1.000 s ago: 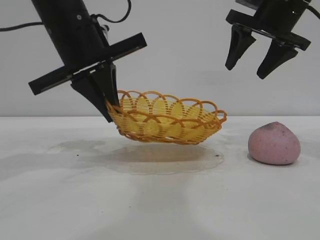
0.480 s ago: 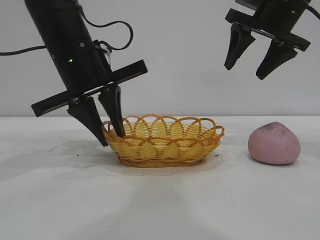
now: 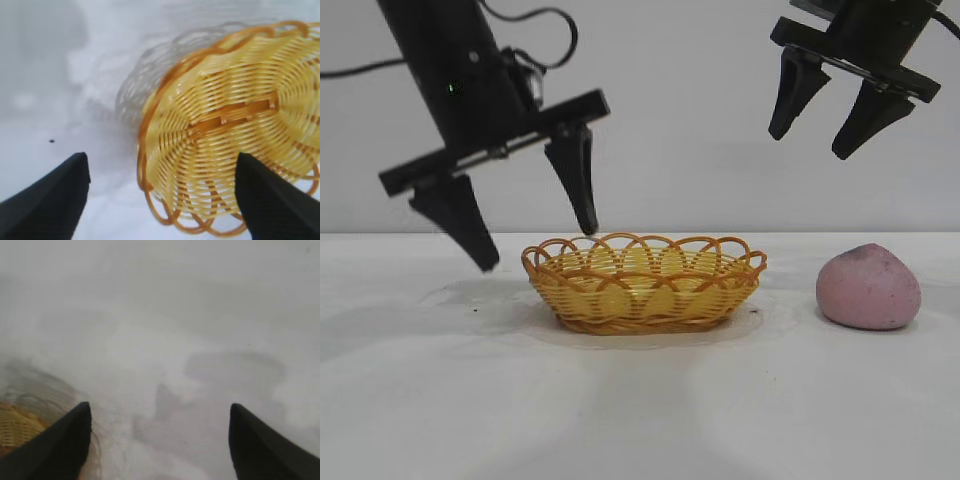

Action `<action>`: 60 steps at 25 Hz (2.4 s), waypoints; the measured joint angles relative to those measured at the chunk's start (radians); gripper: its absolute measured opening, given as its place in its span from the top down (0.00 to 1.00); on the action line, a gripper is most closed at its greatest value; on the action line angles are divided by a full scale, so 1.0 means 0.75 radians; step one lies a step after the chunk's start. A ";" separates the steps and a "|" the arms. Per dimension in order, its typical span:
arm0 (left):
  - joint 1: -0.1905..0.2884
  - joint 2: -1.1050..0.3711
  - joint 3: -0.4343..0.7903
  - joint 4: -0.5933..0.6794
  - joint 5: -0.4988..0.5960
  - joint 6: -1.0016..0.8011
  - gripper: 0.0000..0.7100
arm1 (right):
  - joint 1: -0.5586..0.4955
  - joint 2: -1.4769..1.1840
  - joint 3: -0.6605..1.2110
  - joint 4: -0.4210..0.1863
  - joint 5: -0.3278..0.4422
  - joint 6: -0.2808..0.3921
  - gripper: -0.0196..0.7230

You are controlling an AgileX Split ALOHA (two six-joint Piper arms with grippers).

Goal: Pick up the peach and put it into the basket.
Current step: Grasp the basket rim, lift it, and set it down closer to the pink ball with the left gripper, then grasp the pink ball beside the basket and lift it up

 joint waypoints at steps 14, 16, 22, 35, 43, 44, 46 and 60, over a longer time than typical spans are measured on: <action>0.071 -0.062 -0.114 0.786 0.246 -0.194 0.26 | 0.000 0.000 0.000 0.000 -0.017 0.000 0.25; 0.139 -0.062 -0.114 0.793 0.264 -0.197 0.26 | 0.000 0.000 0.000 0.000 -0.024 0.000 0.25; 0.316 -0.062 -0.114 0.790 0.357 -0.155 0.26 | 0.000 0.000 -0.002 0.000 -0.034 0.000 0.25; 0.405 -0.343 -0.049 0.613 0.534 0.009 0.26 | 0.000 0.000 -0.002 0.000 -0.034 0.000 0.25; 0.405 -0.872 0.306 0.575 0.527 0.010 0.26 | 0.000 0.000 -0.002 0.000 -0.037 0.000 0.25; 0.405 -0.949 0.342 0.558 0.527 0.010 0.26 | 0.000 0.000 -0.002 0.000 -0.037 0.000 0.25; 0.405 -1.089 0.426 0.511 0.527 0.010 0.26 | 0.000 0.000 -0.002 0.000 -0.037 0.000 0.25; 0.405 -2.123 0.894 0.448 0.573 0.010 0.26 | 0.000 0.000 -0.002 0.000 0.030 -0.029 0.25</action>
